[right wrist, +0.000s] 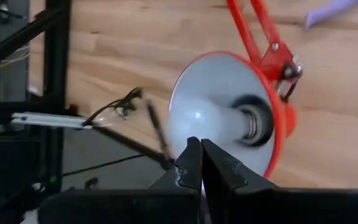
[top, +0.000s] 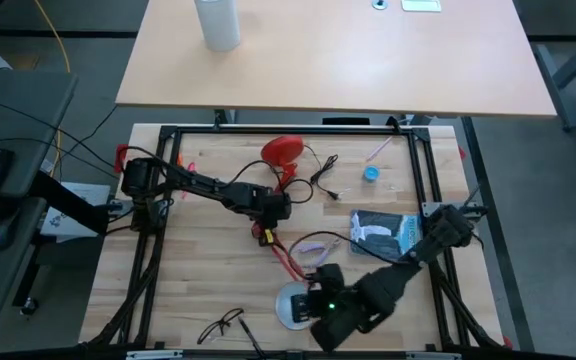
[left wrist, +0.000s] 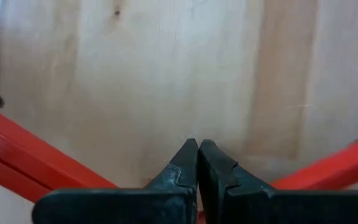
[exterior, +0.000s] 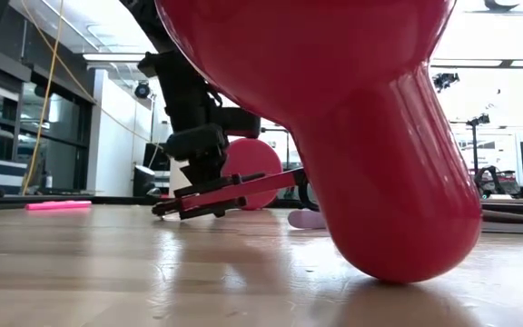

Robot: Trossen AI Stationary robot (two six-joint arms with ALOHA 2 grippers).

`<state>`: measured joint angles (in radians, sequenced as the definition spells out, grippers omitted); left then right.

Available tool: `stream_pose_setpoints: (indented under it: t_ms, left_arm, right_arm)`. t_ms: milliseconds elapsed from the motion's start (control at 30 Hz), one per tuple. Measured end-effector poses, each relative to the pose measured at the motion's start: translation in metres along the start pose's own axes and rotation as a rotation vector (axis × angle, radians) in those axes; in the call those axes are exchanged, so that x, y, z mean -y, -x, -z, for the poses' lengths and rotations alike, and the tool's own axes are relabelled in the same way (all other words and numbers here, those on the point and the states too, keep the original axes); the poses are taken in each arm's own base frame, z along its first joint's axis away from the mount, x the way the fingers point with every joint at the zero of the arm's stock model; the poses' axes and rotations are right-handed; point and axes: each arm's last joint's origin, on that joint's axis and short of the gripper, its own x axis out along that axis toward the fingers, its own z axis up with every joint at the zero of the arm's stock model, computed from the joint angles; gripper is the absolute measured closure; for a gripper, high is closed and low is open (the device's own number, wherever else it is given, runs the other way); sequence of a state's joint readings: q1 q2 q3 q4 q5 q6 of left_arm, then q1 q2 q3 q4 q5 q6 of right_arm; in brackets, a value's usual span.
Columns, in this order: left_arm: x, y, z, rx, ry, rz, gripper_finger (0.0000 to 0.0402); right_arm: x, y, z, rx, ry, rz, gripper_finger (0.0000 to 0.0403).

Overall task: Screw lightbulb
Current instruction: Insert the lightbulb into the desk lamp

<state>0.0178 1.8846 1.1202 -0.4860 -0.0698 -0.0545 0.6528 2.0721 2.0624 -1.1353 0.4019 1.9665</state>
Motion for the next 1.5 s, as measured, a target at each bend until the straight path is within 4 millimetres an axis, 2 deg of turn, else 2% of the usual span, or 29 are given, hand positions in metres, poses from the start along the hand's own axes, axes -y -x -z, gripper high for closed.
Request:
stream_pose_setpoints:
  t_ms: [133,267,500,700,833,1033,1333,1500]
  left_arm:
    - [-0.003,0.000,0.003,-0.035,-0.078,-0.011,0.0402]
    - [-0.005,0.000,0.005,-0.055,-0.139,-0.013,0.0401]
    - [-0.006,0.000,0.002,-0.023,-0.159,-0.020,0.0402]
    - [-0.006,0.000,0.001,-0.016,-0.190,-0.024,0.0402]
    - [-0.006,0.000,0.001,-0.014,-0.269,-0.031,0.0401]
    - [-0.011,0.003,-0.004,-0.008,-0.325,-0.069,0.0401]
    - [-0.027,0.029,-0.042,0.120,-0.366,-0.124,0.0402]
    - [-0.036,0.059,-0.048,0.205,-0.362,-0.046,0.0401]
  right_arm:
    - [-0.001,-0.011,-0.018,0.019,0.012,0.071,0.0403]
    - [-0.003,-0.014,-0.026,-0.016,0.003,0.096,0.0403]
    - [-0.007,-0.018,-0.023,-0.009,0.055,0.051,0.0403]
    - [-0.005,-0.012,-0.009,-0.037,0.116,0.026,0.0403]
    - [-0.006,-0.009,0.000,-0.035,0.122,-0.024,0.0403]
    - [-0.006,-0.008,-0.001,0.006,0.075,-0.038,0.0403]
    - [-0.015,-0.016,-0.008,-0.045,0.029,-0.063,0.0403]
    - [-0.017,-0.037,-0.007,-0.089,0.022,-0.035,0.0403]
